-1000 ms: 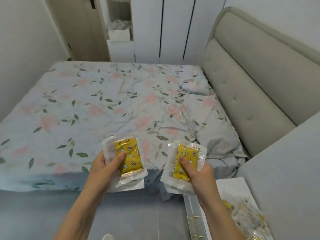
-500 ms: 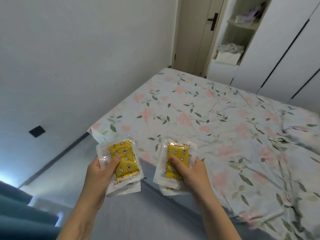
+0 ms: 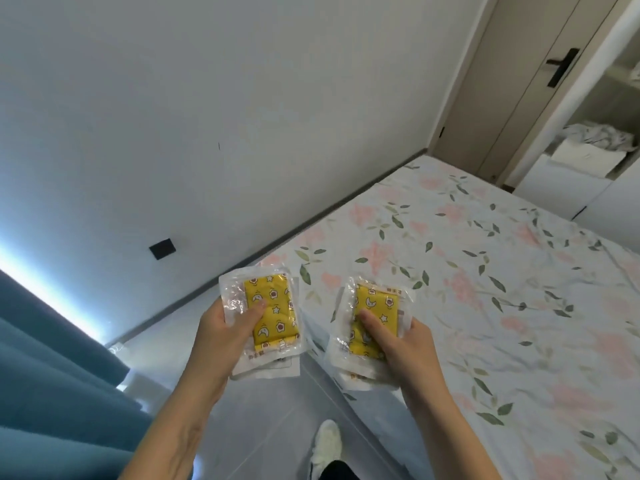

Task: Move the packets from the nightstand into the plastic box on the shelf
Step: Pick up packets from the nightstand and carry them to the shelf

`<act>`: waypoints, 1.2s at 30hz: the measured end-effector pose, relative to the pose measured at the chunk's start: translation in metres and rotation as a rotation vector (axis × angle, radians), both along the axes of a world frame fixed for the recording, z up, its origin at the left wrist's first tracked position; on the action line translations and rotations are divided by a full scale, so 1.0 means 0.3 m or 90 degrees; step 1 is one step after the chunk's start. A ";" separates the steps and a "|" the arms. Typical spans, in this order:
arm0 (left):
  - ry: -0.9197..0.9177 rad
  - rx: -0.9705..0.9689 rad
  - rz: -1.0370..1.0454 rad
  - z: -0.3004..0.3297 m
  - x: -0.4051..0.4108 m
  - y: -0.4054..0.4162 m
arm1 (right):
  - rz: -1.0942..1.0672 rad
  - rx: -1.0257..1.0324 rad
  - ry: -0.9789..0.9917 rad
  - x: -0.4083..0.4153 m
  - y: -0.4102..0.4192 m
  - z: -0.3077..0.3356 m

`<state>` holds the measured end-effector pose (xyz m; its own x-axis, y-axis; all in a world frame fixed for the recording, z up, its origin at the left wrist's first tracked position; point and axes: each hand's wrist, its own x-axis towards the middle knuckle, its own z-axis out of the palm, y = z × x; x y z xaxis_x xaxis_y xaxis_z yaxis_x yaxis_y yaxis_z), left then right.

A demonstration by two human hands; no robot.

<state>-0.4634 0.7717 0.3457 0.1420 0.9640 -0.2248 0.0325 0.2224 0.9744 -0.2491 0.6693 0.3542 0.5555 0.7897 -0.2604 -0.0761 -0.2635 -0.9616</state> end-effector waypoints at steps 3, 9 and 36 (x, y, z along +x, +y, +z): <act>0.005 0.013 -0.006 0.008 0.048 0.213 | 0.012 -0.004 -0.009 0.037 0.221 -0.017; -0.004 0.027 0.034 0.015 0.123 0.639 | 0.039 0.012 -0.005 0.136 0.702 -0.031; -0.014 0.008 -0.085 0.114 -0.112 2.123 | -0.044 0.040 0.018 -0.094 2.166 0.051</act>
<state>-0.4971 1.4086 0.3798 0.2744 0.9388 -0.2084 0.0397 0.2055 0.9779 -0.2772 1.3189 0.3696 0.6021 0.7653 -0.2278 -0.1201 -0.1952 -0.9734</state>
